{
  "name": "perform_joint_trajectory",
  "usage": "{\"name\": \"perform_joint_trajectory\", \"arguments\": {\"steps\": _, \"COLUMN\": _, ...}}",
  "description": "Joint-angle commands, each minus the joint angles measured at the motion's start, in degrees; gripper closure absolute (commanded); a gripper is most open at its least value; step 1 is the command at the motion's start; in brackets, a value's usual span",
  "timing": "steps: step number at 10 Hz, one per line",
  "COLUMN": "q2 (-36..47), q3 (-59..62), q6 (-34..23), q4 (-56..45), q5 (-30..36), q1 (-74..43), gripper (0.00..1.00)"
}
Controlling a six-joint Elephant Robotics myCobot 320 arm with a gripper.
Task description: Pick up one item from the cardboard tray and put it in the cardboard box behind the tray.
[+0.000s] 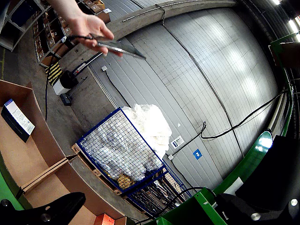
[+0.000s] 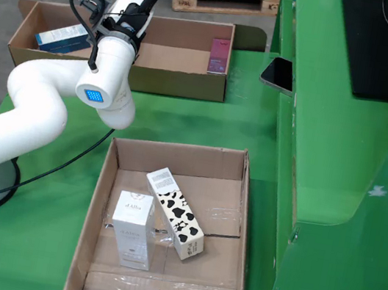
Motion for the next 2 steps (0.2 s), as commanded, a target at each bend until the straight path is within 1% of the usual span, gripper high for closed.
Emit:
{"name": "perform_joint_trajectory", "arguments": {"steps": 1, "q2": 2.27, "q3": 1.15, "q6": 0.33, "q4": 0.40, "q5": 0.13, "q1": -0.25, "gripper": 0.00}}
{"name": "perform_joint_trajectory", "arguments": {"steps": 2, "q2": 2.27, "q3": 1.15, "q6": 0.33, "q4": 0.40, "q5": 0.13, "q1": -0.25, "gripper": 0.00}}
